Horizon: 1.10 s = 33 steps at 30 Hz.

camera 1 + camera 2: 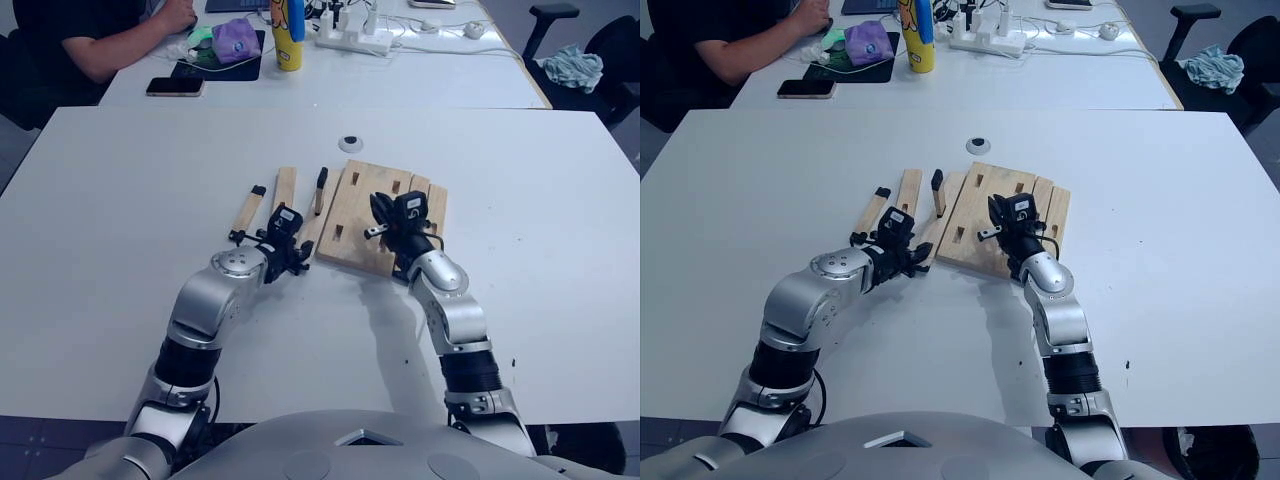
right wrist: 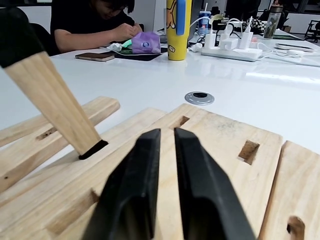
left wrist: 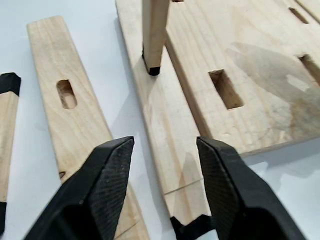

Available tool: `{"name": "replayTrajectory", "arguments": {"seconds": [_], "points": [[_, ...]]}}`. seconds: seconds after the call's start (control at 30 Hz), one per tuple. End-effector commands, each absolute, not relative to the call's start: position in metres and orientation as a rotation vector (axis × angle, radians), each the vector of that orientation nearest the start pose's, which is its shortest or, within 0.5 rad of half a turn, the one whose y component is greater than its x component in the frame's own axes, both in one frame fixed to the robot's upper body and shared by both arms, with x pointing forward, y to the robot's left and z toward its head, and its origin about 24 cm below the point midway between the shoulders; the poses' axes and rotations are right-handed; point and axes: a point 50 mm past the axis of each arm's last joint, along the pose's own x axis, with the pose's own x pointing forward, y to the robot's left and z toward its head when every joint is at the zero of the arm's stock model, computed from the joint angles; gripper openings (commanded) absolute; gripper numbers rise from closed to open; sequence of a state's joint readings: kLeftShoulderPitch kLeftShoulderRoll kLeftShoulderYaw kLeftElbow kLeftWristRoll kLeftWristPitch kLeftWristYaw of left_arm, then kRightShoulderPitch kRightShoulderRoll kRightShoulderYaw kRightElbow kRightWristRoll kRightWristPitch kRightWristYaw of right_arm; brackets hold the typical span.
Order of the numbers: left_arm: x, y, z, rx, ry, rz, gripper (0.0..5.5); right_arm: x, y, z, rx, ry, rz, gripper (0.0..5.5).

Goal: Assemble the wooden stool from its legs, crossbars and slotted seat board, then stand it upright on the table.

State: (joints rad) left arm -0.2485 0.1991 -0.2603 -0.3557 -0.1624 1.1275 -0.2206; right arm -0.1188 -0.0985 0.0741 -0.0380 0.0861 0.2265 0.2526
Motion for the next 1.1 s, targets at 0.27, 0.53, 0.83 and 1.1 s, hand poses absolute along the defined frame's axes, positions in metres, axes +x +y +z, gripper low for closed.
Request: {"name": "replayTrajectory", "arguments": {"seconds": [0.27, 0.53, 0.83, 1.1], "points": [[0.252, 0.091, 0.077, 0.120, 0.589, -0.601, 2.36, 0.271, -0.122, 0.056, -0.007, 0.101, 0.381, 1.92], [0.247, 0.095, 0.064, 0.164, 0.636, -0.603, 2.36, 0.273, -0.120, 0.056, -0.017, 0.103, 0.377, 1.92], [0.245, 0.097, 0.058, 0.133, 0.667, -0.591, 2.76, 0.272, -0.119, 0.055, -0.024, 0.113, 0.378, 1.96], [0.244, 0.100, 0.048, 0.144, 0.720, -0.590, 3.66, 0.271, -0.117, 0.055, -0.020, 0.116, 0.377, 1.96]]}}
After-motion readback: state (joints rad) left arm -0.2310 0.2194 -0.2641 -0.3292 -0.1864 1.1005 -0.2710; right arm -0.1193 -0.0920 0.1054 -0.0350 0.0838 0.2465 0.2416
